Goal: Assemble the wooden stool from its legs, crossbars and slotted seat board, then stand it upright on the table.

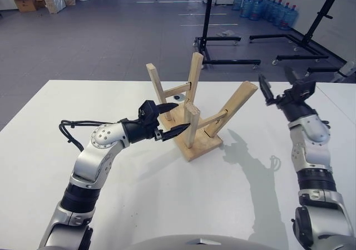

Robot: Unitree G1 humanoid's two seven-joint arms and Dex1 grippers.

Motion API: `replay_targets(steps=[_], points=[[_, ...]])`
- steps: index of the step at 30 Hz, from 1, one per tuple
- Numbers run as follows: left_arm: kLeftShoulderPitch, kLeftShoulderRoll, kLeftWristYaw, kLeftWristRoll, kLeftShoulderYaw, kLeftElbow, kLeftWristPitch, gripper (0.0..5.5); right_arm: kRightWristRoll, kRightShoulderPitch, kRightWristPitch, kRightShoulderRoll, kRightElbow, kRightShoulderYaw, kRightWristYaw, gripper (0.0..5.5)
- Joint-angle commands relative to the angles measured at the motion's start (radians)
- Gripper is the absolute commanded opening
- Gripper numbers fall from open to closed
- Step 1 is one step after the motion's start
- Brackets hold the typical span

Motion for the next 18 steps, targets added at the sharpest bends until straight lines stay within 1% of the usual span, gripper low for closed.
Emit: replay_targets(steps=[1,6,10,14,18], points=[[-0.028,0.017,-0.001,-0.002,-0.013,-0.023,0.024,3.67,0.005,0.007,0.037,0.016,-0.032,0.008,0.042,3.90],[0.038,0.090,-0.042,-0.067,0.020,-0.116,0.072,3.67,0.001,0.007,0.051,0.026,-0.024,0.006,0.069,3.90],[0.036,0.111,-0.049,-0.090,0.020,-0.137,0.087,3.67,-0.019,-0.004,0.049,0.030,-0.012,0.001,0.074,3.90],[-0.001,0.091,-0.028,-0.070,0.007,-0.102,0.063,3.67,-0.017,0.000,0.060,0.036,-0.039,-0.002,0.078,3.90],[-0.058,0.044,-0.012,-0.032,-0.038,-0.039,0.027,3.67,-0.018,-0.007,0.064,0.048,-0.057,0.006,0.086,3.90]])
